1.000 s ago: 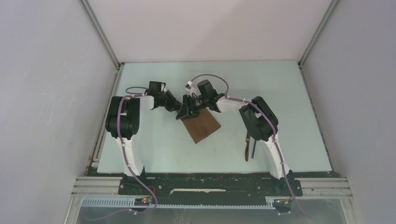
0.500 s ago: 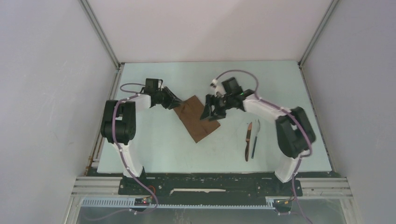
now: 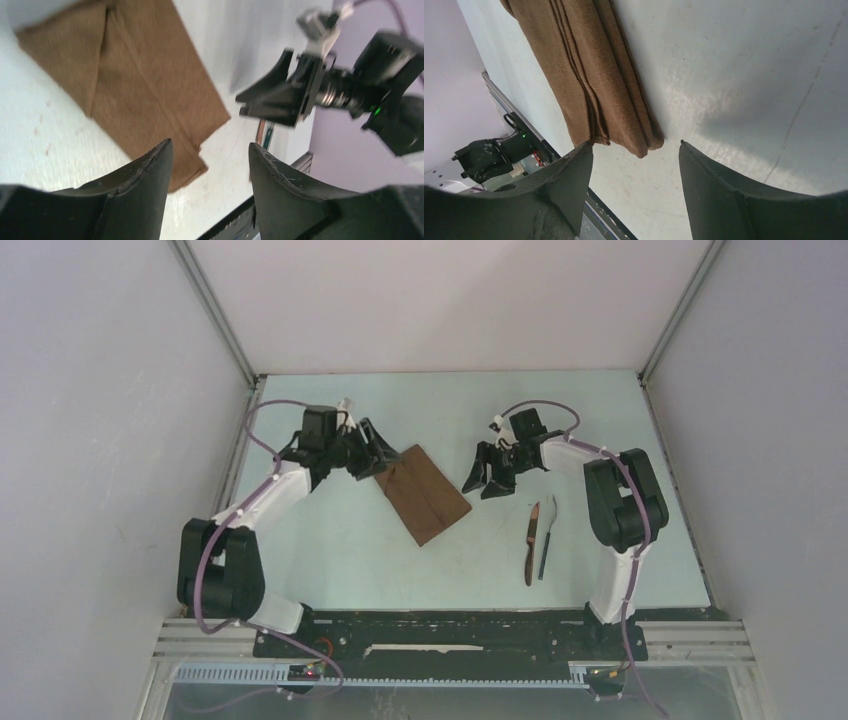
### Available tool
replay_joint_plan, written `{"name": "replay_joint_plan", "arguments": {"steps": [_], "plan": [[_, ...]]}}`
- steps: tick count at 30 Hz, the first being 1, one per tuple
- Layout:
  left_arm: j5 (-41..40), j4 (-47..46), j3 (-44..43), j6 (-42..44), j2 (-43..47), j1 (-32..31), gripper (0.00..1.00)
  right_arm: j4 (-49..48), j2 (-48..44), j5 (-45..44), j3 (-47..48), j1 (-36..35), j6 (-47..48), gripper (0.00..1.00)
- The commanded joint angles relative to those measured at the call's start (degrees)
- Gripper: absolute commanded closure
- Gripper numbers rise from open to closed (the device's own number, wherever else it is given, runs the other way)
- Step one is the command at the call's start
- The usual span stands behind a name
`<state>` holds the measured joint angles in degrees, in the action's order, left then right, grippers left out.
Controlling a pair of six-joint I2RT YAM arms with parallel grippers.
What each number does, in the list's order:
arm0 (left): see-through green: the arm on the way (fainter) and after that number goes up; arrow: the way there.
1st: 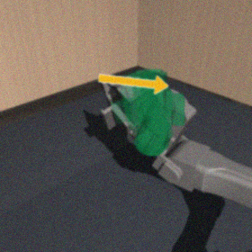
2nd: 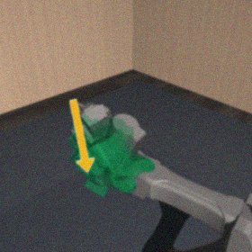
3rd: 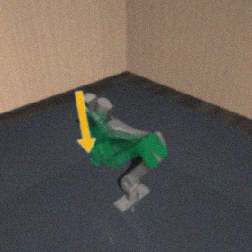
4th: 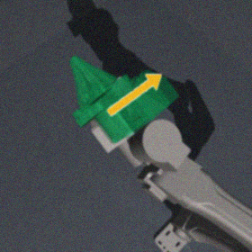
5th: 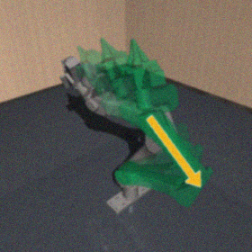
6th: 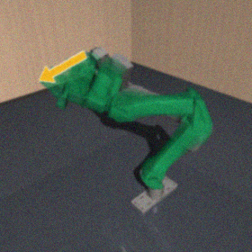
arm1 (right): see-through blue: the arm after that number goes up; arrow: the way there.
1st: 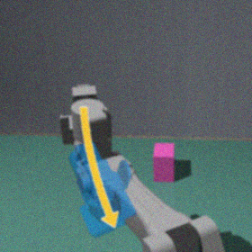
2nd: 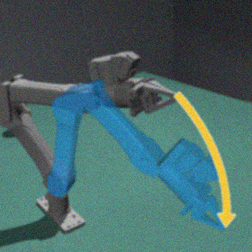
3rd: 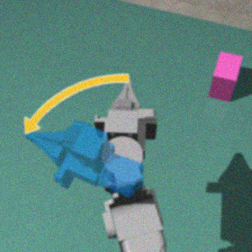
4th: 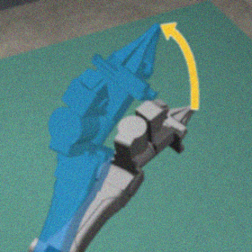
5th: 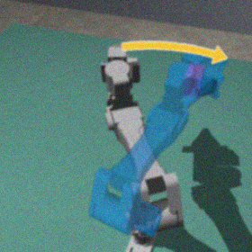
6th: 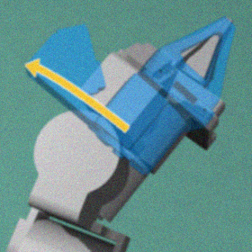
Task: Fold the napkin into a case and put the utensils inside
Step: Fold the 2/3-rectangle-folded napkin at the center of the board.
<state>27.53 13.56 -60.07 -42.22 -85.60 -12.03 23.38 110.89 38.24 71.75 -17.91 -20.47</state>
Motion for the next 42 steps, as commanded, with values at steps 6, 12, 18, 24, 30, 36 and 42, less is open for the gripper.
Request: {"name": "replay_joint_plan", "arguments": {"steps": [6,12,18,24,30,36,42], "plan": [[-1.8,7.3,10.8,4.0,11.9,-7.0,0.37,-9.0,2.7,3.1,-2.6,-2.3,-2.4,0.43],[-4.2,8.9,13.2,4.2,14.6,-9.9,0.37,-11.7,3.5,2.6,-4.7,-4.2,-3.2,0.54],[-8.3,11.9,13.1,4.9,16.7,-12.6,0.37,-17.2,0.3,5.3,-11.4,-6.7,-9.7,0.76],[-23.2,13.2,15.2,1.7,18.4,-21.8,0.36,-41.3,-11.3,4.7,-26.8,-15.1,-34.8,0.63],[-34.0,18.2,7.6,-1.0,8.7,-34.7,0.26,-22.1,-20.6,-3.9,-28.6,-6.7,-24.9,0.3],[-44.5,30.3,-10.6,0.3,-7.9,-45.3,0.28,-10.6,-29.0,-10.9,-30.6,1.1,-15.8,0.28],[-44.7,35.2,-20.3,0.7,-19.6,-47.9,0.31,-11.8,-29.3,-7.3,-33.6,5.9,-15.3,0.29]]}}
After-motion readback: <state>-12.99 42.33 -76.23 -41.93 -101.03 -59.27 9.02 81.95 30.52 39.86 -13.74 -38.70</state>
